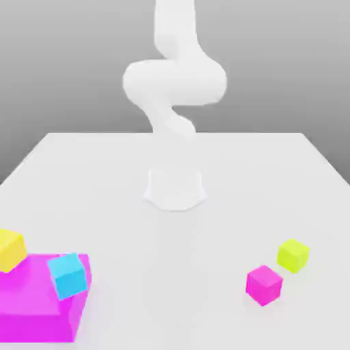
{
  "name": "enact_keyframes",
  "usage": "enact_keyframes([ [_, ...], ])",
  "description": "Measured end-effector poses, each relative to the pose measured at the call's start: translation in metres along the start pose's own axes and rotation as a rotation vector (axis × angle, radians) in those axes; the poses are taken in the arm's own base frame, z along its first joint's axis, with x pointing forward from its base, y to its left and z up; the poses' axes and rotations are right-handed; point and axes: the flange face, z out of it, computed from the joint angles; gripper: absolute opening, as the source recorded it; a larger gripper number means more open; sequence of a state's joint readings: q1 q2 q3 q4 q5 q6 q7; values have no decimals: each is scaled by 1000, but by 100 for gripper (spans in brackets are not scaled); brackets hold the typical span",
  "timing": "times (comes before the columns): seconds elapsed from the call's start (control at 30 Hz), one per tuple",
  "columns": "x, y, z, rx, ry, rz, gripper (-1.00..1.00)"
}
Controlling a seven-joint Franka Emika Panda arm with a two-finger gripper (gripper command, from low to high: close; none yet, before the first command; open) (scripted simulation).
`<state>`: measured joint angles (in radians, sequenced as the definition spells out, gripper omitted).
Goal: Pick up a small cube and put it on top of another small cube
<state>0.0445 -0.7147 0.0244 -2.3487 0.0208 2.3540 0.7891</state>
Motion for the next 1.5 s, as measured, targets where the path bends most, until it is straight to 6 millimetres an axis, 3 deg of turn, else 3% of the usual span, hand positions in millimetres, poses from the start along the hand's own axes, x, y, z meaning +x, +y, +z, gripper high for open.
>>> enact_keyframes([
  [0.17, -82, -19, 119, -63, -188, -127, 0],
  [0.37, -209, -8, 221, -151, -381, -291, 0],
  [0.5, -300, 21, 265, -219, -495, -411, 0],
  [0.6, -372, 53, 283, -269, -577, -521, 0],
  [0.67, -410, 82, 293, -310, -623, -579, 0],
  [0.73, -430, 100, 304, -329, -643, -603, 0],
  [0.9, -456, 126, 339, -335, -651, -608, 0],
  [0.93, -459, 130, 344, -336, -651, -609, -100],
  [1.13, -461, 132, 347, -335, -650, -609, -100],
  [1.23, -453, 122, 334, -335, -650, -609, -100],
  [1.37, -436, 106, 307, -336, -649, -609, -100],
  [1.4, -423, 102, 304, -340, -645, -601, -100],
  [1.5, -343, 99, 315, -370, -625, -515, -100],
])
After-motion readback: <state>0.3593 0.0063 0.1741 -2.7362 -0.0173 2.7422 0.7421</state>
